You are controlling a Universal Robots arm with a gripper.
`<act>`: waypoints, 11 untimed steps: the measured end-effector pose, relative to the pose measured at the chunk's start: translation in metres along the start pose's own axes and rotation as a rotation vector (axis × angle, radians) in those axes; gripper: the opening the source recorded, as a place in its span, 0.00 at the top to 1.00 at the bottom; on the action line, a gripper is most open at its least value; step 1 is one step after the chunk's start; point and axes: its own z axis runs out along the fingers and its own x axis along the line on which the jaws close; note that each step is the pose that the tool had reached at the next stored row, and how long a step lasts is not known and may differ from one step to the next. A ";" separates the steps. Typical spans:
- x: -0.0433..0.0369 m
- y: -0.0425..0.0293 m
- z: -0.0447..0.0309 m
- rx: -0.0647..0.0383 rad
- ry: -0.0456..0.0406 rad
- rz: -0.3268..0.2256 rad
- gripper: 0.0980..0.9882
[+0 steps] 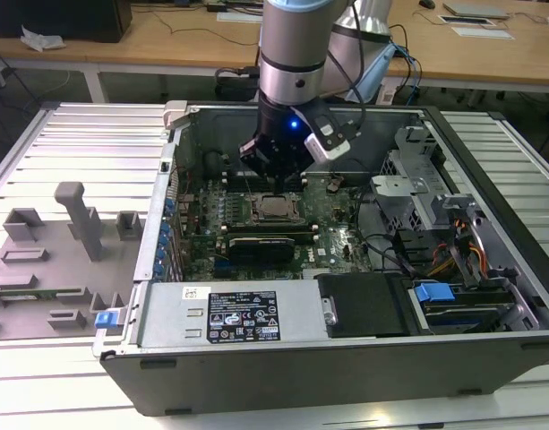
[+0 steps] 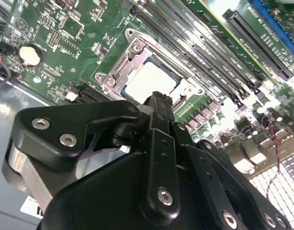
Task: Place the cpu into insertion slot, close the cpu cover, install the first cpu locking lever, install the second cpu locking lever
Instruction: 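Close the cpu cover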
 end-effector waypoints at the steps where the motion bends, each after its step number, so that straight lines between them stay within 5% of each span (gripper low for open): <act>1: 0.0000 0.0001 -0.0015 0.003 0.0001 0.003 0.99; 11: 0.0000 0.0002 -0.0024 0.006 0.0003 0.004 0.99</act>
